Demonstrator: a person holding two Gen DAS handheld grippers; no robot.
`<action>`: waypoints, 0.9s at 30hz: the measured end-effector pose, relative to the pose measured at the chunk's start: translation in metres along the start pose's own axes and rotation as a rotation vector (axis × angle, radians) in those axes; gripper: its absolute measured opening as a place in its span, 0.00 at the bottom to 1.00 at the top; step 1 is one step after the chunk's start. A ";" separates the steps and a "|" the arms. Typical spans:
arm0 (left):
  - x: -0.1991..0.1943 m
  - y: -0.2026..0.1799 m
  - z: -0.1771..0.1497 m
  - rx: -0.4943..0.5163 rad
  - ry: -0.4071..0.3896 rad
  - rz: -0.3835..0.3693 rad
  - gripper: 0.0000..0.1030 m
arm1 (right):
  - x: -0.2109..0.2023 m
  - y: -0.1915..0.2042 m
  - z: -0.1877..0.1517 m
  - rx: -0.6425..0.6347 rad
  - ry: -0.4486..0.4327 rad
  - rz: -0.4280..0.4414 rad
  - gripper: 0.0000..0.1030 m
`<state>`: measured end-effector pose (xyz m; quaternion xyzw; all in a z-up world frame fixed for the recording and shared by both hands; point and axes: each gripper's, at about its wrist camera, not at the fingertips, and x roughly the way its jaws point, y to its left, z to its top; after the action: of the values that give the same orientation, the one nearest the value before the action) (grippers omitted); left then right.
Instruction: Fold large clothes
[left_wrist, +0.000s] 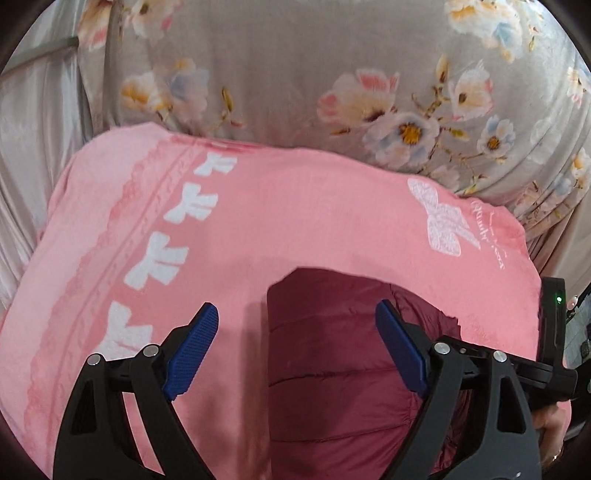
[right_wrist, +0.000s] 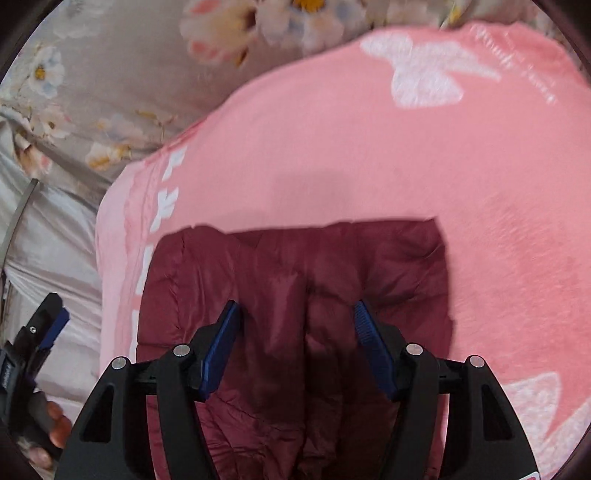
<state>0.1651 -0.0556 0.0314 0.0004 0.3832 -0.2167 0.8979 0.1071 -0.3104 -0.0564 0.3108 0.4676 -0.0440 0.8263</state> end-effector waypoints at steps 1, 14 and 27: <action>0.006 -0.003 -0.001 -0.004 0.019 -0.013 0.81 | 0.002 0.002 -0.001 -0.021 0.004 -0.004 0.43; 0.064 -0.068 -0.011 0.062 0.117 -0.066 0.79 | -0.066 -0.014 -0.018 -0.225 -0.224 -0.381 0.04; 0.126 -0.099 -0.056 0.135 0.171 0.003 0.82 | -0.017 -0.050 -0.054 -0.120 -0.316 -0.466 0.04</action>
<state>0.1653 -0.1854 -0.0787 0.0801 0.4430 -0.2399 0.8601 0.0391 -0.3241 -0.0867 0.1348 0.3936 -0.2526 0.8736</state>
